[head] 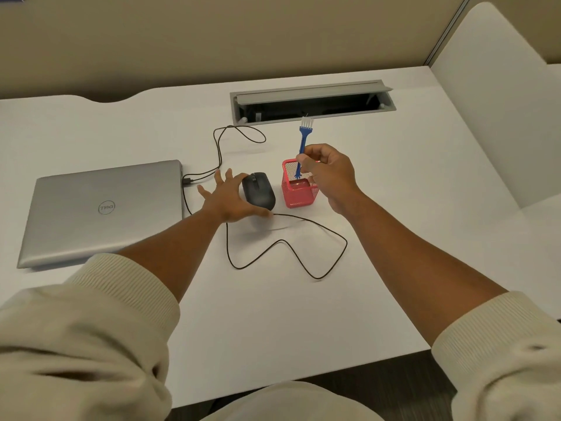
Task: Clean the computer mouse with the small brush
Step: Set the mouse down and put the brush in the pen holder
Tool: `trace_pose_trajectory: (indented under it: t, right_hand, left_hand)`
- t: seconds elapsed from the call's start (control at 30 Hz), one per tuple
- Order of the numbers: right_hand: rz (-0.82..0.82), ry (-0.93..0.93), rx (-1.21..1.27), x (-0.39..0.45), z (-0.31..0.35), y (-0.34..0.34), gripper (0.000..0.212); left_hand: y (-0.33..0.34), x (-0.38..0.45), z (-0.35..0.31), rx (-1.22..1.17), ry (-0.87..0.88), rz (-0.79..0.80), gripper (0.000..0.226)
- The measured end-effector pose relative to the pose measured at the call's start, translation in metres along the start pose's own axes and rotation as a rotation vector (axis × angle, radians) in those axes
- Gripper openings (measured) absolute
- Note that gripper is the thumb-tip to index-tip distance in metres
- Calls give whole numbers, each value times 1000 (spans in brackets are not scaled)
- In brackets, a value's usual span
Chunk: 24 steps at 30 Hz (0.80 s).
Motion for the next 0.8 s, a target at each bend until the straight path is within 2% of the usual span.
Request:
trace_pose_trajectory:
  t: [0.4,0.8]
  right_hand:
    - [3,-16,37,2,3,-2,18]
    - [30,-24,37,5,2,5,19]
  left_hand:
    - [2,-3,11,266,51,-56,127]
    - [6,-13,16,415,-54,-5,123]
Point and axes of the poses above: each hand's wrist, its own x-axis towards the middle knuckle, its own y-axis out of the palm, z = x × y, the point moved 8 cm from there along x, towards the middle knuckle, and after that the axes turned 13 degrees about z, right-handed, at the moved point
